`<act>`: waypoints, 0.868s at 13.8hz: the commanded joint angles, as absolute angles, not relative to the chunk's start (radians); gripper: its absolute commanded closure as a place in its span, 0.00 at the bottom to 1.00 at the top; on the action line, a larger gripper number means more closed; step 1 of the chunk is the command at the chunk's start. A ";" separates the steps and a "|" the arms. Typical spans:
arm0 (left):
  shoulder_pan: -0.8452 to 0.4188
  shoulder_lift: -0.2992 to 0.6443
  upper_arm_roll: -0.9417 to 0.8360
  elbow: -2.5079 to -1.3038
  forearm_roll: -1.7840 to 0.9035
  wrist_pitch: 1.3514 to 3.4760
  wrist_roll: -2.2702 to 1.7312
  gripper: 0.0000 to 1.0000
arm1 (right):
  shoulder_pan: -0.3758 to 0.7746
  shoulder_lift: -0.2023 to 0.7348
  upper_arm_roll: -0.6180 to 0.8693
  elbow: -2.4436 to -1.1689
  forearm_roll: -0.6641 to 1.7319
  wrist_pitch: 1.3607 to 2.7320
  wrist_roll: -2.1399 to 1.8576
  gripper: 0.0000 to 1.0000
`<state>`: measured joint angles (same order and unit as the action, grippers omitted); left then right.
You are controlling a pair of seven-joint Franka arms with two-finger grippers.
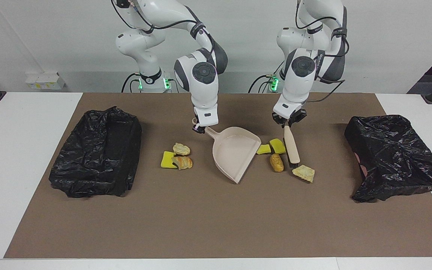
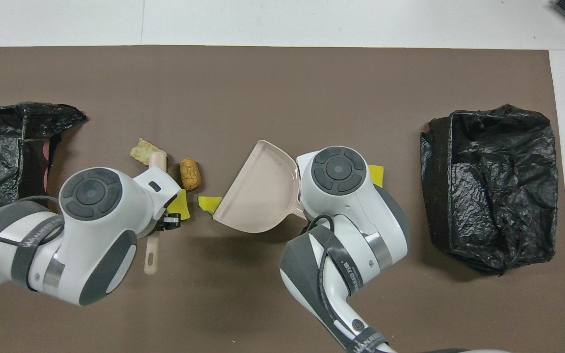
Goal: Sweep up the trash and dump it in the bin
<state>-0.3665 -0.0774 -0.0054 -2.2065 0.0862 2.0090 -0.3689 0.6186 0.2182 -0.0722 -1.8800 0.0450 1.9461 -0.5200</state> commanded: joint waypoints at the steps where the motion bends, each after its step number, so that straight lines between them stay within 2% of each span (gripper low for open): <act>1: -0.273 -0.078 -0.006 -2.191 0.078 2.005 -0.211 1.00 | 0.574 0.184 -0.063 -1.927 0.018 1.973 -0.720 1.00; 4: -0.168 -0.063 -0.005 -2.191 0.080 2.106 -0.007 1.00 | 0.575 0.175 -0.061 -1.944 0.020 1.971 -0.724 1.00; 7: -0.108 -0.011 -0.006 -2.181 0.090 2.170 0.096 1.00 | 0.619 0.218 -0.060 -1.939 0.021 2.015 -0.637 1.00; 12: -0.172 -0.021 -0.009 -2.224 0.089 2.152 0.072 1.00 | 0.670 0.219 -0.058 -1.933 0.021 2.036 -0.390 1.00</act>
<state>-0.1311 -0.0031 -0.0121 -2.2026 0.0864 2.1545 0.0856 0.6626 0.2246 -0.0613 -1.9203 0.0321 2.0078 -0.4643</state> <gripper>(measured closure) 0.740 0.683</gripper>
